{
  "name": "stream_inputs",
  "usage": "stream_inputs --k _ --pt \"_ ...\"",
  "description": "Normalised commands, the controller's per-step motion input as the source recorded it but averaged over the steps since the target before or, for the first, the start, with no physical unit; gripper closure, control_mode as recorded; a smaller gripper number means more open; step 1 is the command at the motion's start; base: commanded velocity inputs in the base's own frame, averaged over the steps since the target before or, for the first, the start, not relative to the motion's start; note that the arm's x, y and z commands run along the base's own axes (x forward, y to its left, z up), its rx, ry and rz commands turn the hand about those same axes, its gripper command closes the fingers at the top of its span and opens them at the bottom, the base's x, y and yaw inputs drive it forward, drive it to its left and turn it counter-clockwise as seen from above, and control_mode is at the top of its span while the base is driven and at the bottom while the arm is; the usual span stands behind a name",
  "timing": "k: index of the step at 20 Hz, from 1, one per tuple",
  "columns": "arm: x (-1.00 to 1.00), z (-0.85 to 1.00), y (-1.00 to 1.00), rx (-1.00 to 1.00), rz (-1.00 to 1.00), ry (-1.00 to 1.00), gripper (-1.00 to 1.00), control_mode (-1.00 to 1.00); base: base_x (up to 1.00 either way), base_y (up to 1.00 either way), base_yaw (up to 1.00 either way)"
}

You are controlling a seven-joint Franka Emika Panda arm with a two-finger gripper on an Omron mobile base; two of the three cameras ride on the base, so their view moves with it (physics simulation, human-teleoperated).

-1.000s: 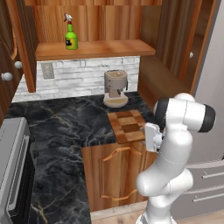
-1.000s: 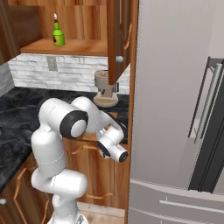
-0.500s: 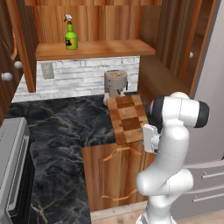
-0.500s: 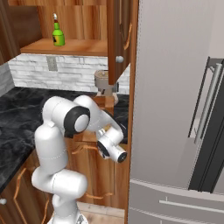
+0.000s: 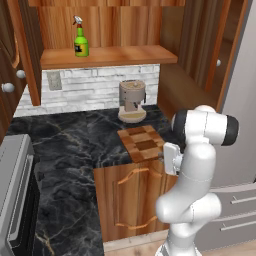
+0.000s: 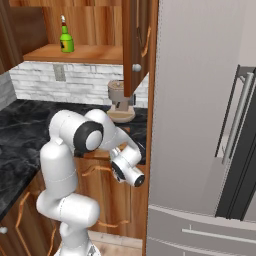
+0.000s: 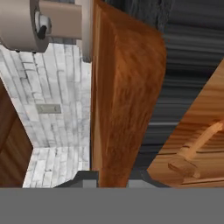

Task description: Move the cutting board and knife to the sink. Then move spray from the cabinet to the counter.

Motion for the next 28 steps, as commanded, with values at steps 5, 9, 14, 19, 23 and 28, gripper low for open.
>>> stream_inputs --k 5,9,14,19,23,28 --pt "-0.28 0.23 0.00 0.00 0.00 -0.06 1.00 -1.00 0.00 0.00 0.00" --pt "0.00 0.03 0.00 0.00 0.00 0.00 1.00 -1.00 0.00 0.00 0.00" --pt "-0.08 0.11 0.00 0.02 -0.03 0.00 1.00 -1.00 0.00 0.00 0.00" --pt "0.00 0.00 0.00 0.01 -0.03 0.02 1.00 -1.00 0.00 0.00 0.00" --pt "-0.44 0.20 0.00 0.00 0.00 -0.20 1.00 -1.00 0.00 0.00 0.00" --pt "-0.76 0.56 0.00 0.00 0.03 -0.43 1.00 -1.00 0.00 0.00 0.00"
